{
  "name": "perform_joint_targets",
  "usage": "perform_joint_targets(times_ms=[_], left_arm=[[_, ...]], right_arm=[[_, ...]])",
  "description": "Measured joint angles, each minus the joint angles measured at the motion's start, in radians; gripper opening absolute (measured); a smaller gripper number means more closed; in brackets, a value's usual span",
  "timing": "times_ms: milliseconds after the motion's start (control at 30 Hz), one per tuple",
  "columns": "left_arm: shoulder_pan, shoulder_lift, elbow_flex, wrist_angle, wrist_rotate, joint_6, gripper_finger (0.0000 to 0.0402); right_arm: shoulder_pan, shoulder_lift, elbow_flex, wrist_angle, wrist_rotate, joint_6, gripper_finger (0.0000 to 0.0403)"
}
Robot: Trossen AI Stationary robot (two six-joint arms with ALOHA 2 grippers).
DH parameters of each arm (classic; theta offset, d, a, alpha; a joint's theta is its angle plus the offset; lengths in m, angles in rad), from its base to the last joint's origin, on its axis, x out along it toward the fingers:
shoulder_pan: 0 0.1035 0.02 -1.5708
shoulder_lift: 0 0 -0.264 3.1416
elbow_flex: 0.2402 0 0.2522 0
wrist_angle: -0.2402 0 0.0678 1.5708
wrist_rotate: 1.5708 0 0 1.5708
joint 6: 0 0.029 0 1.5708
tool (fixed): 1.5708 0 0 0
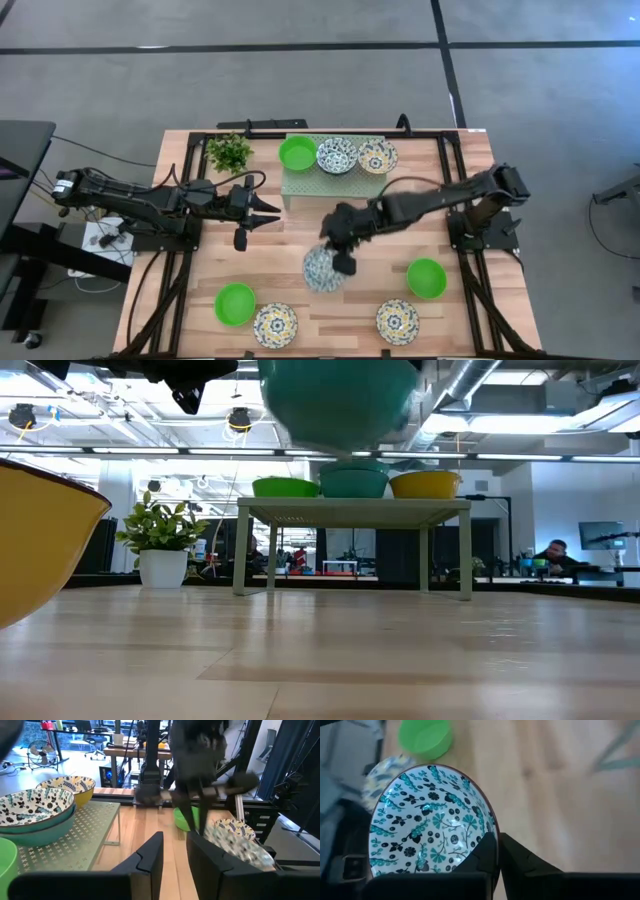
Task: Pick & Place Mini bowls
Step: Stack the blue bowl on top of the blue bowl on the shelf
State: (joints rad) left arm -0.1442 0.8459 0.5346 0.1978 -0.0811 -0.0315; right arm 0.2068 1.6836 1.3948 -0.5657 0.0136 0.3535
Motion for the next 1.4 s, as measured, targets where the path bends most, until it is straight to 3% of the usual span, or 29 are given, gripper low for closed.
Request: perform_joint_targets(times_ms=[233,433,667,833,1400], left_arm=[[0.000,0.000,0.000,0.000,0.000,0.000,0.0085],[0.000,0.000,0.000,0.002,0.000,0.000,0.0085],[0.000,0.000,0.000,0.002,0.000,0.000,0.0085],[0.000,0.000,0.000,0.002,0.000,0.000,0.0085],[0.000,0.000,0.000,0.000,0.000,0.000,0.0085]], right_arm=[[-0.107,-0.001,0.348,-0.422,0.215,-0.197,0.0004],[-0.288,-0.002,0.496,-0.471,0.224,-0.233,0.0003],[-0.500,-0.001,0.518,-0.488,0.214,-0.187,0.0002],[-0.599,0.027,0.519,-0.543,0.151,-0.171,0.0002],[-0.655,0.140,0.518,-0.583,0.037,-0.259,0.0003]])
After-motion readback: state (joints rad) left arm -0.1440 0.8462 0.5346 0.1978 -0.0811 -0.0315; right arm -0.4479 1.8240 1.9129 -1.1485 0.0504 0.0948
